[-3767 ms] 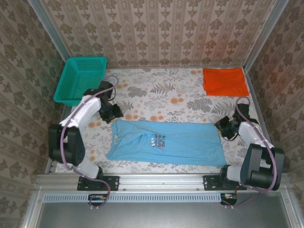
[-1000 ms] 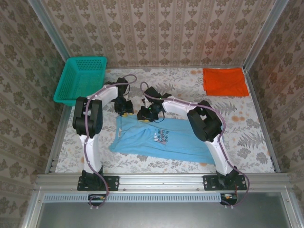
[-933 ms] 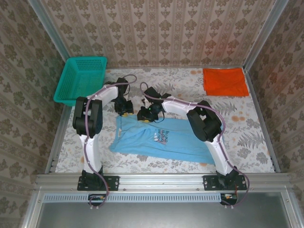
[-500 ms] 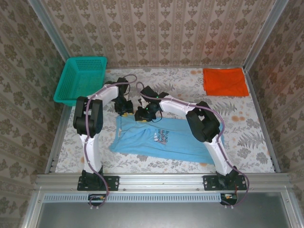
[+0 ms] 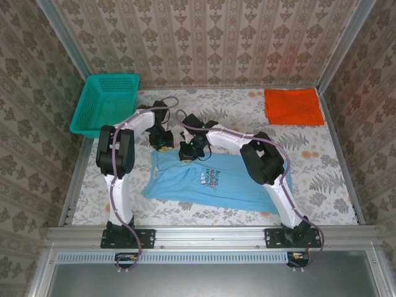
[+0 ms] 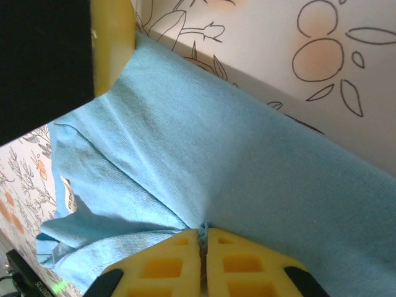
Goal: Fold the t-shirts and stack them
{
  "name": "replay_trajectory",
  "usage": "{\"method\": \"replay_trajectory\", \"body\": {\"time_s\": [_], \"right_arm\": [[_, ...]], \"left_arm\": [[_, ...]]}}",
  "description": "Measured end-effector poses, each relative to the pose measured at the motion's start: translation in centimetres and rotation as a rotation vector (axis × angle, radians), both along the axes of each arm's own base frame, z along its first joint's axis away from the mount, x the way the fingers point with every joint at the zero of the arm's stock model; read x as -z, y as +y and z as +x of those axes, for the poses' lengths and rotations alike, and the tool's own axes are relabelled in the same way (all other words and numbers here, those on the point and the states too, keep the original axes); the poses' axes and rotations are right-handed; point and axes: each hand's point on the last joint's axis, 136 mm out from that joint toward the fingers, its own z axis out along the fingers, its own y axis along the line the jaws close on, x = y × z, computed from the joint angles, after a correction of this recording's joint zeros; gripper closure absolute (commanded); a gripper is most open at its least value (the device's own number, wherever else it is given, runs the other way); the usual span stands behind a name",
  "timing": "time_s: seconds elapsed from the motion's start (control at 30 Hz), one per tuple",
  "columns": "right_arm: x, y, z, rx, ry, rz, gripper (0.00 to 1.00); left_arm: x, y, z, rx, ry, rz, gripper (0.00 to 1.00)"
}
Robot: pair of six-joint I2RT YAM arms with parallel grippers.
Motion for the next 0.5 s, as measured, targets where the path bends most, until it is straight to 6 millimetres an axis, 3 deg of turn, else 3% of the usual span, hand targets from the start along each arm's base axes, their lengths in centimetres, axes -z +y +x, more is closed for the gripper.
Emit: {"method": "replay_trajectory", "body": {"time_s": [0.17, 0.5], "right_arm": [[-0.3, 0.0, -0.8, -0.024, -0.002, -0.009, 0.95], [-3.3, -0.7, -5.9, -0.125, -0.033, -0.012, 0.94]], "left_arm": [[0.0, 0.2, 0.1, -0.002, -0.005, 0.016, 0.74], [0.1, 0.4, 0.2, -0.004, -0.008, 0.025, 0.75]]}}
